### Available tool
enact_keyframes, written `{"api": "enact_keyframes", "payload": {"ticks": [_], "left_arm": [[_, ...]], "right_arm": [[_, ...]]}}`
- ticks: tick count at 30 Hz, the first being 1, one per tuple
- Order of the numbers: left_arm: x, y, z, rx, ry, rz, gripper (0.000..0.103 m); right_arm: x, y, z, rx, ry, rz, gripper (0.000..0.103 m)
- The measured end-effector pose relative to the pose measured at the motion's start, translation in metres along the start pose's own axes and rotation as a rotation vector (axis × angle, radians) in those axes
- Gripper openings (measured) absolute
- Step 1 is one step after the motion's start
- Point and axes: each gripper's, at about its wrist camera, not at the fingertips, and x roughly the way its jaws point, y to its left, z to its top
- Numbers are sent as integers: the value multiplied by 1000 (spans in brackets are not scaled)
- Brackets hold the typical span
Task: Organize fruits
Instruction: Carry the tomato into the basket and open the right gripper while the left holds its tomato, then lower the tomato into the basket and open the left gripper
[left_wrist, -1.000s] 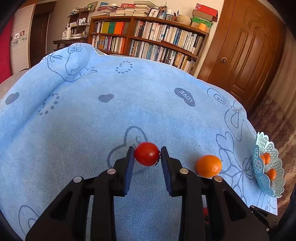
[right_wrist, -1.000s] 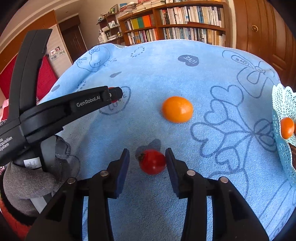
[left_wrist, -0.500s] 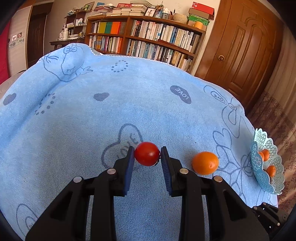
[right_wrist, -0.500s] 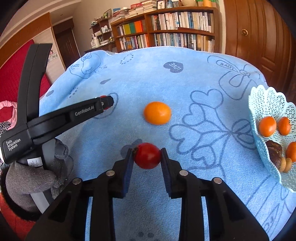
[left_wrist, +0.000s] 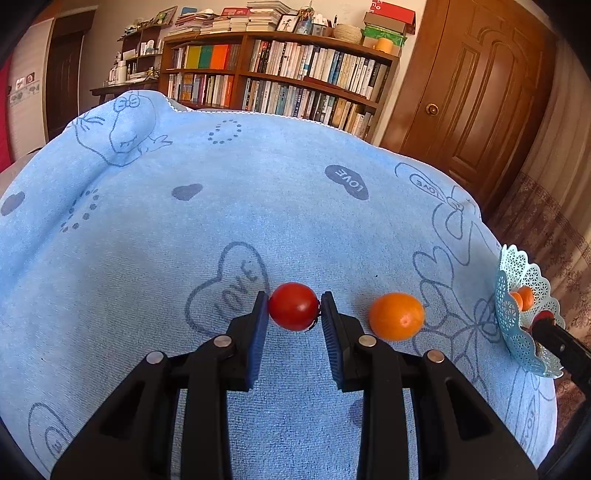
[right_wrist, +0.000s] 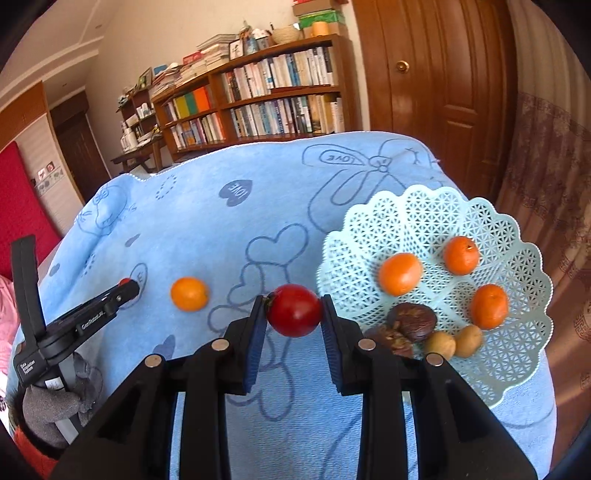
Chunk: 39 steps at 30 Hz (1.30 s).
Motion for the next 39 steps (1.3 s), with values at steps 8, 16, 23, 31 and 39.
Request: {"api": "enact_keyframes", "payload": {"ticks": [8, 16, 23, 31, 39], "left_arm": [[0, -4, -2, 18, 3, -9, 30], [-1, -9, -3, 32, 1, -18, 30], [-5, -20, -6, 75, -21, -42, 30], [-10, -38, -10, 131, -33, -73, 30], [-20, -67, -19, 167, 7, -133, 30]], "right_arm": [[10, -34, 10, 57, 4, -70, 30], [10, -49, 7, 95, 1, -86, 31], [-13, -68, -5, 139, -58, -144, 31], [-43, -96, -26, 187, -98, -196, 31], [-56, -106, -33, 198, -134, -201, 32]]}}
